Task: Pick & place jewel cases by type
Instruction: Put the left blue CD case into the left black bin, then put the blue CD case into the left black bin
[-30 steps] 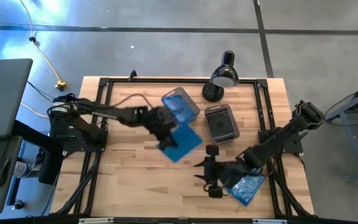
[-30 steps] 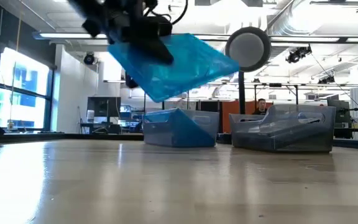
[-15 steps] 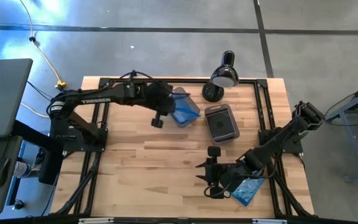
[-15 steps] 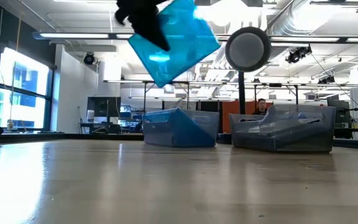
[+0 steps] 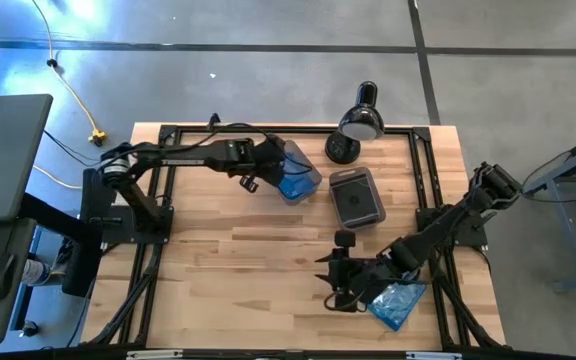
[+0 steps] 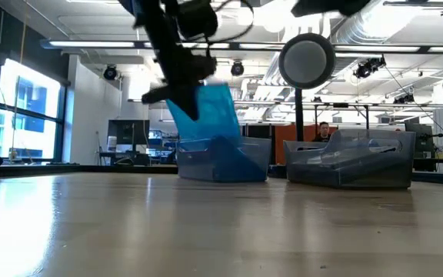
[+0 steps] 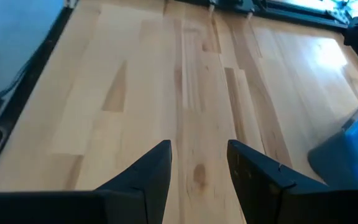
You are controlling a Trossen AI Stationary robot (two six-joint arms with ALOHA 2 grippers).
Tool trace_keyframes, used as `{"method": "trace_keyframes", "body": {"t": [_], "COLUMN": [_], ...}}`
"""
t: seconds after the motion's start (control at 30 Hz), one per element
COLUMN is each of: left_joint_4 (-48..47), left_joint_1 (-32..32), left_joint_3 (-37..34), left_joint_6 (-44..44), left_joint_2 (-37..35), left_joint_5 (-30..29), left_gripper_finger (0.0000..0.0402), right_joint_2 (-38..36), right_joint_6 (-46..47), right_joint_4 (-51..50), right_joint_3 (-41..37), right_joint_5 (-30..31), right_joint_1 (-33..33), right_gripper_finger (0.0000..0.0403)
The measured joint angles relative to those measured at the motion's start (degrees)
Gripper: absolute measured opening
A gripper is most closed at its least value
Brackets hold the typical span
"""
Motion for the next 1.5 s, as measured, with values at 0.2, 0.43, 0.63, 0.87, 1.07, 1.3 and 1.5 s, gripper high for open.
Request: {"method": "trace_keyframes", "body": {"t": [0.2,0.43,0.63,0.87,1.07,1.3,1.5], "left_joint_4": [5.28,5.06,5.60,4.76,-2.19,-9.95,-22.31], "left_joint_1": [0.13,-1.41,-1.78,-3.24,-6.32,-9.90,-11.42], "left_joint_3": [0.07,0.03,-0.06,2.09,3.69,3.72,3.72], "left_joint_6": [3.37,12.03,12.10,14.95,15.06,6.70,-14.27], "left_joint_2": [4.55,8.27,8.80,8.60,8.60,8.58,4.51], "left_joint_5": [-3.45,-5.76,-6.97,-22.02,-34.38,-44.23,-40.32], "left_gripper_finger": [0.0019,0.0069,0.0103,0.0113,0.0113,0.0113,0.0113], "right_joint_2": [-0.02,-0.03,-0.07,-0.07,-0.07,-0.07,-0.07], "right_joint_6": [2.39,2.57,2.66,2.74,2.90,2.90,2.85], "right_joint_4": [1.59,4.52,7.13,7.58,7.94,7.93,7.81], "right_joint_3": [-3.76,-7.02,-7.32,-7.32,-7.32,-7.32,-7.32], "right_joint_5": [-0.42,-1.43,-5.03,-5.67,-5.76,-7.92,-10.53], "right_joint_1": [-1.55,-3.09,-3.47,-3.47,-3.36,-3.36,-3.22], "right_gripper_finger": [0.0154,0.0154,0.0154,0.0154,0.0154,0.0154,0.0154]}}
